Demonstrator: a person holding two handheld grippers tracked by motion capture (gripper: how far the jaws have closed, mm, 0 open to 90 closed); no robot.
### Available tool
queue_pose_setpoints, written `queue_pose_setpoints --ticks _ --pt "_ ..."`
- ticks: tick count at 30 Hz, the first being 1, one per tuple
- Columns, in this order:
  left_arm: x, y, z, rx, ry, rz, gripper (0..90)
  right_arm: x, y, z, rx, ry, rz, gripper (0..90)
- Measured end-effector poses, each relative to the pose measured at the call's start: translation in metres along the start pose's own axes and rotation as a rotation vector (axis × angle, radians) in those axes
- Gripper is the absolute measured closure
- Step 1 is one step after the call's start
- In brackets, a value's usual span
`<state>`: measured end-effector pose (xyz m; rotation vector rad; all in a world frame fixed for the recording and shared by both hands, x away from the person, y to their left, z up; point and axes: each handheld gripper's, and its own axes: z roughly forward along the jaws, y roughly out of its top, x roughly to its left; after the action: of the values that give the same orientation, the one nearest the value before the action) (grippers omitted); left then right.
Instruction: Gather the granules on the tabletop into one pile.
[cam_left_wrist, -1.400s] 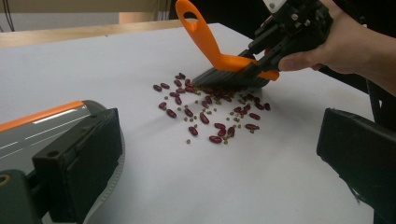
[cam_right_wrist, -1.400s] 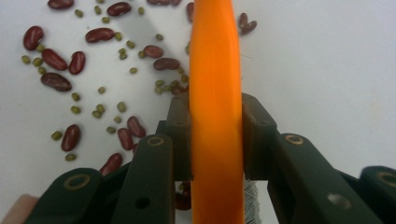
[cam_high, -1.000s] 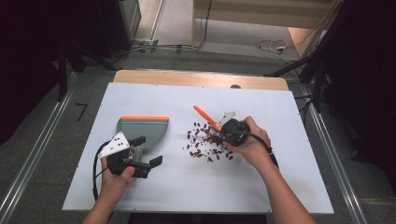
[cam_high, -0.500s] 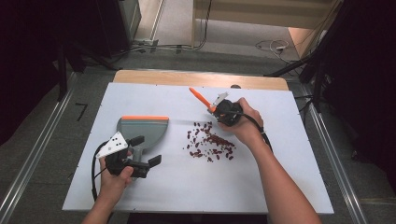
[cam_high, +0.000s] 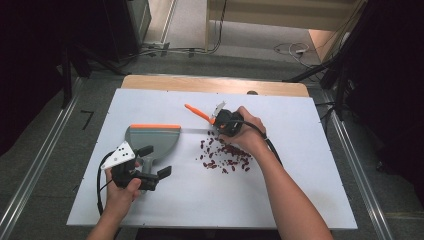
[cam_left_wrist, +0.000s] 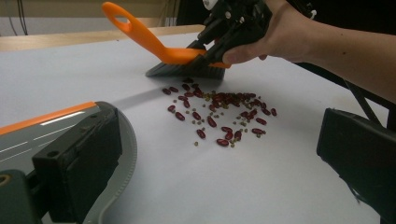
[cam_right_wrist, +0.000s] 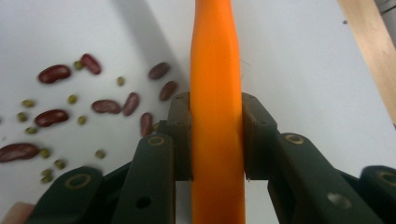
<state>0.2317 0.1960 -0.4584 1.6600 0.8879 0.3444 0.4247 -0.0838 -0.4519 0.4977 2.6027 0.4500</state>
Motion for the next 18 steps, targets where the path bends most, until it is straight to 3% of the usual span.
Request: queue_pose_setpoints --ticks 4,18 --pt "-0.001 0.001 0.001 0.002 0.0 0.007 0.6 0.008 -0.003 -0.004 -0.021 0.05 -0.016 68.0" --pt "-0.001 0.0 0.001 0.006 -0.001 0.003 0.6 0.032 -0.013 -0.016 -0.053 0.103 -0.12 67.5"
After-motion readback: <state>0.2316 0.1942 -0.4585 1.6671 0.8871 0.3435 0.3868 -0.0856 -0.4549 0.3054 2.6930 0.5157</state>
